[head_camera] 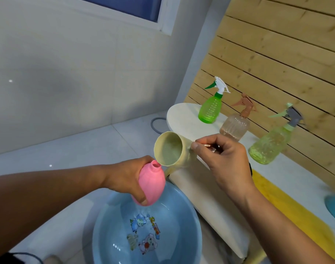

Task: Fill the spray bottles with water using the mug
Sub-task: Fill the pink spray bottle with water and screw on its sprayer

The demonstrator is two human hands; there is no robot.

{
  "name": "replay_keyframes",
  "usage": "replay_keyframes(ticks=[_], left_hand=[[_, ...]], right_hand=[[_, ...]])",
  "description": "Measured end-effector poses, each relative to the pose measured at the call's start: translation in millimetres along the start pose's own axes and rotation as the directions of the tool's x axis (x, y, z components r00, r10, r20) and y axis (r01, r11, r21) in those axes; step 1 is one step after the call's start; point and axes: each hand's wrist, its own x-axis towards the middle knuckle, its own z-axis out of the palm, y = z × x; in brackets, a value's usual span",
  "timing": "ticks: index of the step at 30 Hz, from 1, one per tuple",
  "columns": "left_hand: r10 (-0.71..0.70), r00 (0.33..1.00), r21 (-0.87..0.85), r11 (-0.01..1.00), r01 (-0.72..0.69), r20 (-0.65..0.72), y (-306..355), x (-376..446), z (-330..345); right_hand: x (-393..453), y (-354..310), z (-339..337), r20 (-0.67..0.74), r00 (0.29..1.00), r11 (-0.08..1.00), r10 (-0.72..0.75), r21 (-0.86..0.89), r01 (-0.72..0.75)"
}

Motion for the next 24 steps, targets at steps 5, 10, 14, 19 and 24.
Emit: replay_keyframes(ticks=[5, 10, 14, 19, 24], left_hand=[[-0.002, 1.0, 0.006, 1.0, 0.002, -0.008, -0.7, 0.7, -0.9], [0.005, 1.0, 0.019, 1.0, -0.005, -0.013, -1.4, 1.3, -1.2], [-0.001, 1.0, 0.027, 1.0, 0.001, -0.009, 0.7, 0.7, -1.5], [-0.005, 1.0, 0.038, 0.999, 0.005, -0.008, 2.5, 1.0, -1.1], [-0.001, 1.0, 0.052, 0.999, 0.001, -0.003, 3.2, 3.4, -0.7]], right_hand=[[0.4, -0.1, -1.6, -0.014, 0.997, 0.994, -0.082, -0.069, 0.081], [-2.3, -2.2, -2.9, 0.0, 0.991, 0.981, -0.136, -0.142, 0.135], [-5.0, -4.1, -4.4, 0.011, 0.983, 0.96, -0.185, -0.211, 0.183], [-6.3, -3.0, -4.3, 0.026, 0.97, 0.921, -0.241, -0.308, 0.237], [-7.1, -3.4, -4.3, 0.037, 0.953, 0.89, -0.301, -0.348, 0.295]])
